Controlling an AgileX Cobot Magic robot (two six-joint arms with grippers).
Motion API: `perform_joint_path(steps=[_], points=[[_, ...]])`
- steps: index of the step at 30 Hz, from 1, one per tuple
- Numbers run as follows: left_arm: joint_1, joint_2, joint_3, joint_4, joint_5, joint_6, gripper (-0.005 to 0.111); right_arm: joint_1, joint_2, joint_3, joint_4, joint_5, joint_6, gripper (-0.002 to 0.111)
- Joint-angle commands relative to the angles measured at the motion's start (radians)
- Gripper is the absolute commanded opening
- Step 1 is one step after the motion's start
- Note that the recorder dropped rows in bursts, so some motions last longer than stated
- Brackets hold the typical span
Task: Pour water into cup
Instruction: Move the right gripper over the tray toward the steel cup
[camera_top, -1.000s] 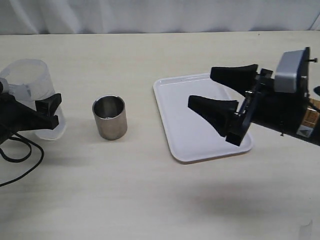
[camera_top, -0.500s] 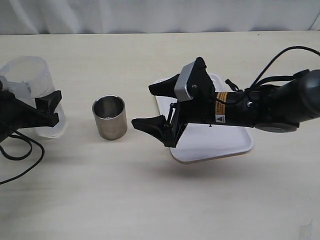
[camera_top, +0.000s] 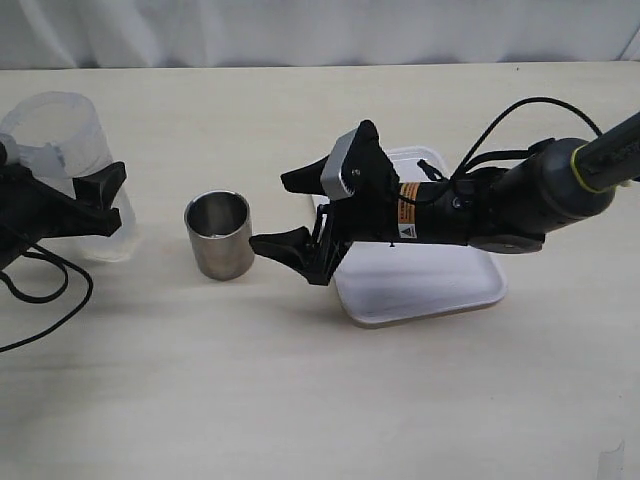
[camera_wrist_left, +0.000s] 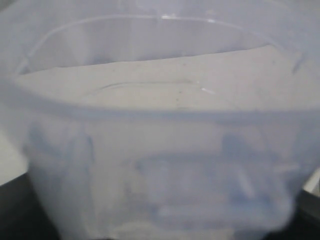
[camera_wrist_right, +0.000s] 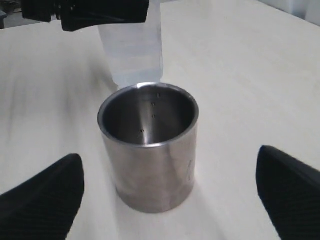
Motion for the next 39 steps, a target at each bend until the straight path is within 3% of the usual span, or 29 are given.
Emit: perform_joint_path(steps=[1, 14, 20, 32, 39], points=[[0.001, -0.003, -0.007, 0.003, -0.049, -0.005, 0.0, 0.001, 0.022, -0.009, -0.008, -0.001, 0.005, 0.087], [0.001, -0.003, -0.007, 0.003, -0.049, -0.005, 0.0, 0.001, 0.022, -0.009, 0.065, 0.008, 0.005, 0.088], [0.001, -0.003, -0.007, 0.003, -0.049, -0.005, 0.0, 0.001, 0.022, -0.009, 0.065, 0.026, 0.005, 0.11], [0.001, -0.003, -0.007, 0.008, -0.049, -0.005, 0.0, 0.001, 0.022, -0.017, 0.065, 0.017, 0.007, 0.11], [0.001, -0.003, -0.007, 0.008, -0.049, -0.005, 0.0, 0.082, 0.056, -0.05, 0.071, 0.068, -0.036, 0.11]])
